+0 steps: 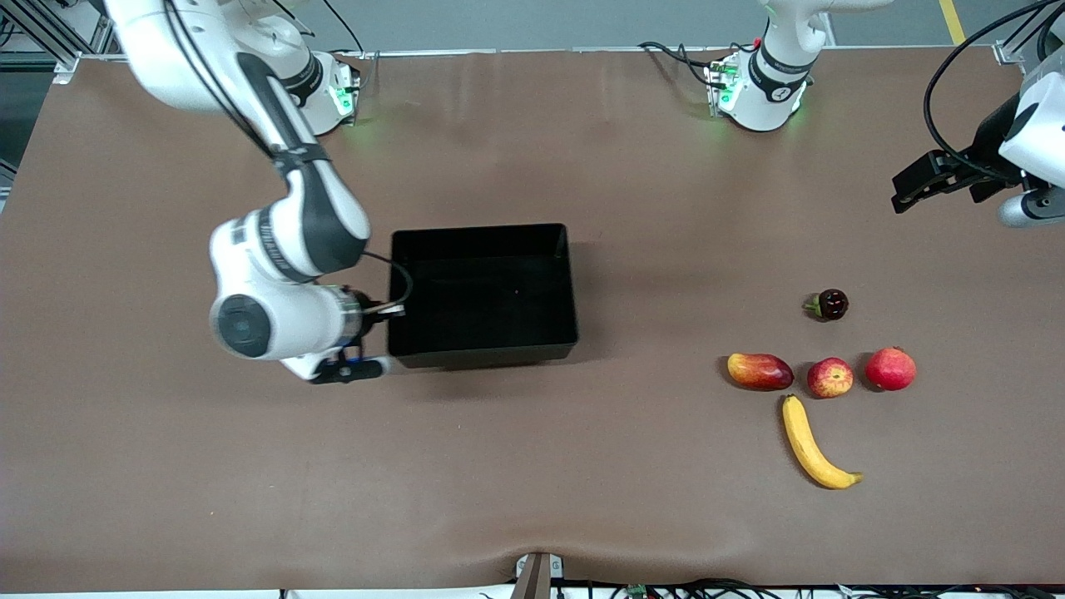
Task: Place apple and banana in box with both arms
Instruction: 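Push the black box with the right gripper toward the table center, then withdraw the right gripper while the left gripper moves toward the fruit, then lower the left gripper onto the red-yellow apple and close it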
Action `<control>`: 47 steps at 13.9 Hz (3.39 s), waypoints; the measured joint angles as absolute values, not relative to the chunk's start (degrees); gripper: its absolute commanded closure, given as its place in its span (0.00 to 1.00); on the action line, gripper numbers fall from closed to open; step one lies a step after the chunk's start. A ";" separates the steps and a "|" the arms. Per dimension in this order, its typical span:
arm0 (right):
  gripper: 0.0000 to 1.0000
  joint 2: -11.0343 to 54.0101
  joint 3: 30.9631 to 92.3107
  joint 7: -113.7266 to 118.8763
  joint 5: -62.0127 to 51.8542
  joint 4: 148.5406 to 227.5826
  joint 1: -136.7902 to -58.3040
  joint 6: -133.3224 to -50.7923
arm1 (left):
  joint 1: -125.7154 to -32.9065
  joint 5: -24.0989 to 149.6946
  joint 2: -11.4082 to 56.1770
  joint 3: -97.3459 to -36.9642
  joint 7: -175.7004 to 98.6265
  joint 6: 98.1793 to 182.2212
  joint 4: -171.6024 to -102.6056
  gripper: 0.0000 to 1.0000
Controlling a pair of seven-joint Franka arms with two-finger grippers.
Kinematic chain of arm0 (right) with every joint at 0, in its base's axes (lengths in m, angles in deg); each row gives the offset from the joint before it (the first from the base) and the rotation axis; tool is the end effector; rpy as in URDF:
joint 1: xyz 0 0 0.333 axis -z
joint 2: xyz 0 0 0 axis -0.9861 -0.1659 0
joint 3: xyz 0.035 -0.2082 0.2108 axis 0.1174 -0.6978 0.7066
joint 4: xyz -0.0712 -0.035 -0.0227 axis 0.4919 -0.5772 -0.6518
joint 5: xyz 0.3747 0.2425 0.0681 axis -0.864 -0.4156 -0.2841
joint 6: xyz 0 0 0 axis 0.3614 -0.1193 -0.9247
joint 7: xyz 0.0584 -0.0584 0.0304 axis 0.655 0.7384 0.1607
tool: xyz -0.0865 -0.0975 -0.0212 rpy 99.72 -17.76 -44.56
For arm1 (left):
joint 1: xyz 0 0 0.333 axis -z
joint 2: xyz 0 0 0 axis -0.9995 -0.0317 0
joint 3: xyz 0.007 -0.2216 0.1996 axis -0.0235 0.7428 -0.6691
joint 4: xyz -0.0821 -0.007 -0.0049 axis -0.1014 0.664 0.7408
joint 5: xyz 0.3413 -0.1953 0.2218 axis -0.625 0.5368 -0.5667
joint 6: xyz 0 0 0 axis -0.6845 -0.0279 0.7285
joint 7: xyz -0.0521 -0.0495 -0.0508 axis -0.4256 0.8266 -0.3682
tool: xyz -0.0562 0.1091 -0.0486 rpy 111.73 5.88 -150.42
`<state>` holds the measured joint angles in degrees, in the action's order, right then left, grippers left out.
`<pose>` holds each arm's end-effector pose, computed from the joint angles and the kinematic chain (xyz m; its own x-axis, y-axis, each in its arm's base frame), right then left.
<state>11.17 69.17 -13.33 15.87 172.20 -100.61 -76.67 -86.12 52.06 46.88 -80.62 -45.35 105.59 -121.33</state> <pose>0.6525 0.2976 0.2615 0.9305 0.1354 -0.3402 0.0671 -0.9765 -0.2048 0.6013 -0.0674 0.6157 0.9926 0.1159 -0.0374 0.1145 -0.9927 -0.0383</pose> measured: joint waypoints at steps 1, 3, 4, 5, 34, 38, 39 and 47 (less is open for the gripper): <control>1.00 10.25 69.14 -14.52 15.05 172.50 -102.51 -78.17 | -86.12 52.06 46.88 -80.62 -45.35 105.58 -121.33 0.00; 1.00 8.39 69.15 -18.17 14.40 172.83 -106.39 -81.56 | -86.11 52.06 46.88 -80.60 -45.35 105.57 -121.33 0.00; 1.00 7.62 69.13 -19.61 14.25 172.86 -108.16 -83.30 | -86.11 52.06 46.88 -80.60 -45.35 105.57 -121.33 0.00; 1.00 7.01 69.13 -20.84 13.94 172.87 -109.65 -84.93 | -86.11 52.06 46.88 -80.60 -45.35 105.57 -121.33 0.00; 0.00 25.07 66.35 -16.51 28.11 150.72 -78.92 -41.35 | -89.27 51.90 42.16 -81.29 -45.28 118.18 -128.74 0.00; 0.00 34.33 66.74 -12.36 33.81 155.04 -78.07 -40.98 | -91.69 51.67 39.33 -81.32 -45.14 131.48 -137.09 0.00; 0.00 35.58 66.83 -12.35 34.34 156.14 -78.07 -41.25 | -92.31 51.66 38.20 -81.33 -44.77 135.10 -139.07 0.00; 0.00 43.96 67.16 -7.91 34.77 170.58 -77.43 -55.83 | -92.69 51.66 20.61 -81.27 -44.49 150.46 -135.81 0.00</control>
